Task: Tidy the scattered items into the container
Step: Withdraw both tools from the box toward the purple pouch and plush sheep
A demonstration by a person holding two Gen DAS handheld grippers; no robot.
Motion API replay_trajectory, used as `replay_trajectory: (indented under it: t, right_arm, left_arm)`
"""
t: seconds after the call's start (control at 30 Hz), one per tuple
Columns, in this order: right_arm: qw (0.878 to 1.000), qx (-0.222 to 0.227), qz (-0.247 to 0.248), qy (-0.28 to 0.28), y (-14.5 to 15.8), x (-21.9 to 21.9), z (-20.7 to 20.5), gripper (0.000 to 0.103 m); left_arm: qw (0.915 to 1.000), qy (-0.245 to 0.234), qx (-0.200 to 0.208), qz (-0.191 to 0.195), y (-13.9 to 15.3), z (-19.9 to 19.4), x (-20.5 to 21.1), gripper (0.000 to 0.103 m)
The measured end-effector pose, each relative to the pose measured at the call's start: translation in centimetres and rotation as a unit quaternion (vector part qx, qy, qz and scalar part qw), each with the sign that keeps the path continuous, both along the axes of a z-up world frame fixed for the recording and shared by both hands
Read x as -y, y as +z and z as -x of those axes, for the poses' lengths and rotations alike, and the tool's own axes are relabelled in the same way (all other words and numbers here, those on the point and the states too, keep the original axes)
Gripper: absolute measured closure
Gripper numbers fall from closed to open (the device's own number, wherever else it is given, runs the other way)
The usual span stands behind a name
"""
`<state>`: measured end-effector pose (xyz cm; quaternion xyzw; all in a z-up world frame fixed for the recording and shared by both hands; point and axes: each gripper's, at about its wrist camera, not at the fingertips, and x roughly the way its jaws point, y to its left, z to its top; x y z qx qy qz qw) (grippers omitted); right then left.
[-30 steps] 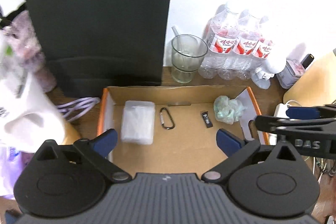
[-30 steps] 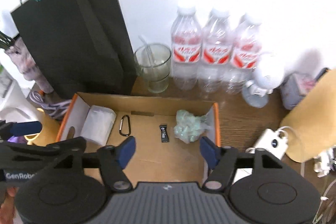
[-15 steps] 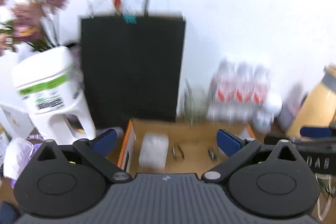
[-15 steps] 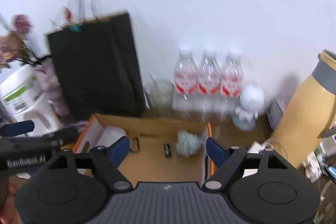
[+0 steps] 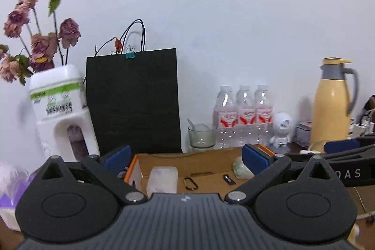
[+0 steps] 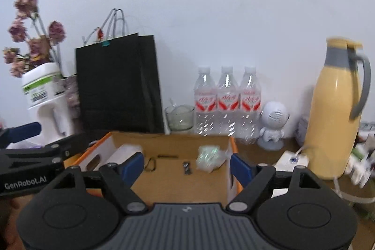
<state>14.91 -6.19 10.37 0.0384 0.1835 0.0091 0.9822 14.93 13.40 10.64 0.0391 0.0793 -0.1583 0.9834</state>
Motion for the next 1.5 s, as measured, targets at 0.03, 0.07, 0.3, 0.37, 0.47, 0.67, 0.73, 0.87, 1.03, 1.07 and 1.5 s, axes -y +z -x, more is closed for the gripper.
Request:
replay_trajectory:
  t: [0.03,0.07,0.3,0.37,0.47,0.67,0.73,0.87,1.03,1.07,1.5]
  right_arm:
    - [1.000,-0.002,0.001,0.003,-0.8,-0.1,0.7,0.023]
    - [1.000,-0.005,0.004,0.004,-1.5,-0.3,1.2,0.023]
    - [1.000,-0.021,0.010,0.000,-3.1,-1.3,4.1,0.023]
    - [1.000,-0.025,0.014,0.006,-3.4,-1.6,6.0,0.023]
    - [0.999,-0.027,0.018,0.018,-4.0,-2.4,9.0,0.021]
    - [0.999,-0.012,0.023,0.024,-5.2,-3.3,15.9,0.013]
    - [0.999,-0.014,0.011,0.027,-5.4,-3.2,18.1,0.013]
    - [0.999,0.005,-0.003,0.033,-5.3,-2.4,21.7,0.001]
    - [0.998,0.041,-0.031,0.029,-5.7,-1.3,23.2,0.000]
    - [0.999,0.036,-0.022,0.028,-5.7,-1.4,22.7,0.000]
    - [0.984,-0.017,0.161,0.080,-6.7,-2.1,15.0,0.014]
  left_arm:
    - [1.0000,-0.004,-0.001,0.000,-0.9,0.6,-0.2,0.000]
    - [1.0000,-0.004,-0.006,-0.003,-1.4,1.0,-0.1,0.000]
    - [0.9983,0.023,-0.048,-0.023,-2.9,3.4,-0.8,0.000]
    - [0.9975,0.024,-0.063,-0.019,-3.5,4.9,-1.4,0.000]
    - [0.9968,0.019,-0.075,-0.022,-4.2,7.3,-2.1,0.000]
    - [0.9943,-0.021,-0.104,-0.005,-5.5,13.1,-4.7,0.000]
    - [0.9932,-0.026,-0.114,0.006,-6.1,15.0,-5.8,0.000]
    - [0.9955,-0.004,-0.089,-0.033,-7.2,19.0,-6.8,0.000]
    - [0.9926,-0.035,-0.111,-0.036,-7.0,18.6,-6.3,0.000]
    - [0.9910,-0.046,-0.120,-0.036,-7.0,17.9,-6.0,0.000]
    - [0.9837,-0.100,-0.144,-0.039,-6.7,9.6,-1.7,0.000]
